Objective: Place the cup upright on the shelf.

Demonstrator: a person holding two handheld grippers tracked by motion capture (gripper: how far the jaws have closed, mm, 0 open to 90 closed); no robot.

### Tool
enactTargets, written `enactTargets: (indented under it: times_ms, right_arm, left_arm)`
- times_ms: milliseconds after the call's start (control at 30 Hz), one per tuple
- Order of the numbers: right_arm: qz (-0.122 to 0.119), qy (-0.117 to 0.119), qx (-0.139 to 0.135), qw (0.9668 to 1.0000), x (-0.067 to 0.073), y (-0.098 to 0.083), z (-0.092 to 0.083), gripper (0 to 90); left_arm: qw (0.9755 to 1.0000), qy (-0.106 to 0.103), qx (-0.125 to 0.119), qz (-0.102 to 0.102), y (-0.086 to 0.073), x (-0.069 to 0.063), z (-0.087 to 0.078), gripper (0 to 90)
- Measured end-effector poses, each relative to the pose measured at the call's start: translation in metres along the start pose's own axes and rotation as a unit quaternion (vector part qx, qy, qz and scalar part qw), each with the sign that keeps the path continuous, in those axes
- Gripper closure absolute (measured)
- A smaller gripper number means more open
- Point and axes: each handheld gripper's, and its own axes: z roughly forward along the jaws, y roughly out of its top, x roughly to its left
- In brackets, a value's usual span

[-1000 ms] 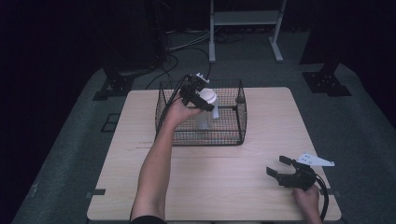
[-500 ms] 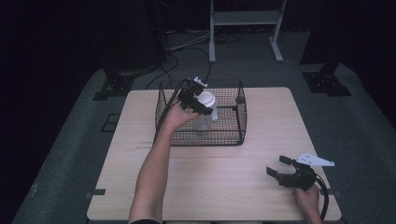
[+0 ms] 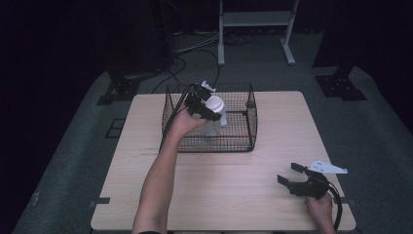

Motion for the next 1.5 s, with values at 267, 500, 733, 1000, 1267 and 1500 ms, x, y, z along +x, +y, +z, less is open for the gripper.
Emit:
enactTargets:
  times_ms: [267, 500, 733, 1000, 1267, 1500]
  right_arm:
    - [-0.001, 0.001, 0.002, 1.0000, 0.000, 0.000, 0.001, 12.9]
    - [-0.002, 0.001, 0.003, 1.0000, 0.000, 0.000, 0.001, 12.9]
    - [-0.003, 0.000, 0.004, 1.0000, 0.000, 0.000, 0.001, 12.9]
    - [-0.009, -0.002, 0.001, 1.0000, 0.002, -0.001, 0.000, 12.9]
    - [-0.007, -0.003, 0.000, 1.0000, 0.001, -0.001, 0.000, 12.9]
    - [-0.006, -0.005, 0.002, 1.0000, 0.001, -0.001, 0.000, 12.9]
  left_arm:
    - [0.9994, -0.014, -0.032, -0.007, -0.002, 0.002, -0.010, 2.1]
    - [0.9990, -0.016, -0.042, -0.006, -0.002, 0.004, -0.020, 2.0]
    - [0.9989, -0.015, -0.045, 0.002, 0.000, 0.000, -0.030, 1.7]
    - [0.9988, -0.011, -0.048, 0.003, -0.003, 0.002, -0.049, 1.7]
    - [0.9990, -0.015, -0.042, 0.008, -0.011, 0.002, -0.060, 1.7]
    - [0.9986, -0.019, -0.049, 0.007, -0.022, 0.000, -0.066, 1.8]
